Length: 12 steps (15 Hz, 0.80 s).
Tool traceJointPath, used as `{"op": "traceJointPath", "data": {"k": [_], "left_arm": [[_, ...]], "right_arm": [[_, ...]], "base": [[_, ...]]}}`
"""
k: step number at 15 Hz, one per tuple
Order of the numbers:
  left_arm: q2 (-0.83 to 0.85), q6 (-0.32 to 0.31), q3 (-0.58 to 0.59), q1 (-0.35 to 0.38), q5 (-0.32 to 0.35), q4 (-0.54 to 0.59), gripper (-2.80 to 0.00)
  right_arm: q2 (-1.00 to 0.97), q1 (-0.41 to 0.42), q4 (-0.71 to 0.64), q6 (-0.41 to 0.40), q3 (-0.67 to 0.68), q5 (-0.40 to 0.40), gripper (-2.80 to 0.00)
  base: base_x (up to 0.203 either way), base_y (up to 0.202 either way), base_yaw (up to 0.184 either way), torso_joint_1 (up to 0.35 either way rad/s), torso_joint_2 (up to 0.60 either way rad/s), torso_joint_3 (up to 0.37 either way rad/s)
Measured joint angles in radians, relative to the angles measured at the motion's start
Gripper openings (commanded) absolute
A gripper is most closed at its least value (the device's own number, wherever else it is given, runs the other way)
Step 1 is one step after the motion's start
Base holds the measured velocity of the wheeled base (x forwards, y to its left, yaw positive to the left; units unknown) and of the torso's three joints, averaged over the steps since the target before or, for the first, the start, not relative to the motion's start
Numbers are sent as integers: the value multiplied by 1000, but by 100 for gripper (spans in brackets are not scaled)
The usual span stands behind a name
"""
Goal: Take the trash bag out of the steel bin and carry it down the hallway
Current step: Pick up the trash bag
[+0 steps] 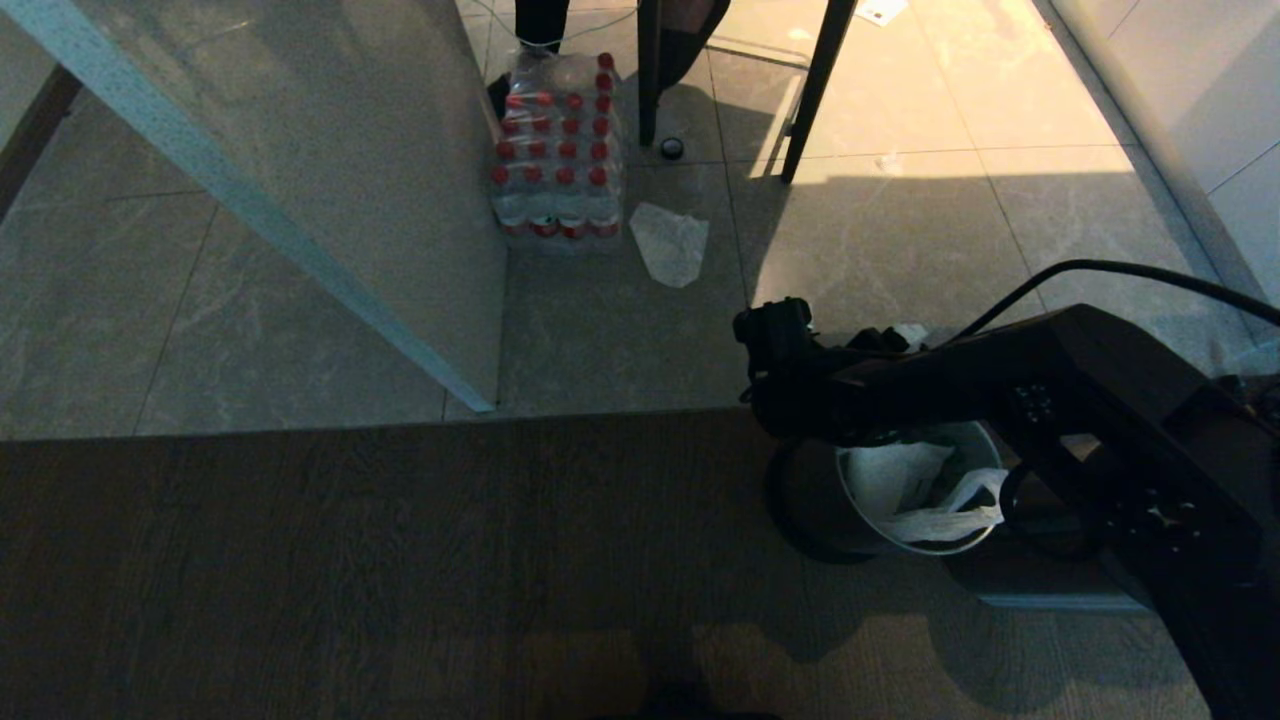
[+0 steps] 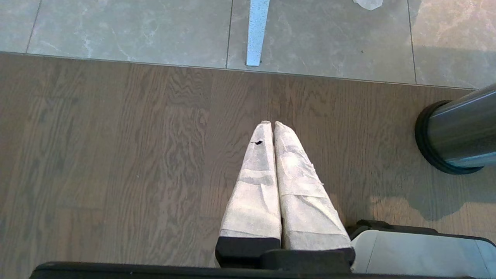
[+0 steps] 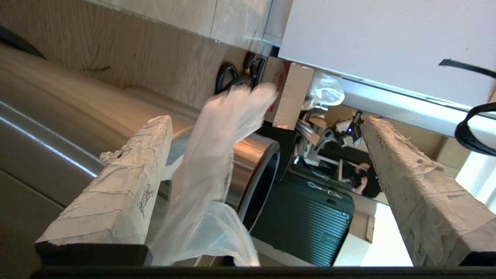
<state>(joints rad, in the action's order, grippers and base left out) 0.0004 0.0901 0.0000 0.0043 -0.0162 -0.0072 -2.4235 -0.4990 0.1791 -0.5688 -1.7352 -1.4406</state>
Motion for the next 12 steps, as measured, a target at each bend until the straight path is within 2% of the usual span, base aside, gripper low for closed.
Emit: {"op": "traceJointPath", "data": {"k": [7,12], "left_arm": [[0,0,0,0,0,0,-280],[0,0,0,0,0,0,-280]], "right_arm": [[68,-29,10,1,55,-39,0],[122,-14,79,5,189,-33,0]], "base": [[0,0,0,0,0,0],[0,0,0,0,0,0]]}}
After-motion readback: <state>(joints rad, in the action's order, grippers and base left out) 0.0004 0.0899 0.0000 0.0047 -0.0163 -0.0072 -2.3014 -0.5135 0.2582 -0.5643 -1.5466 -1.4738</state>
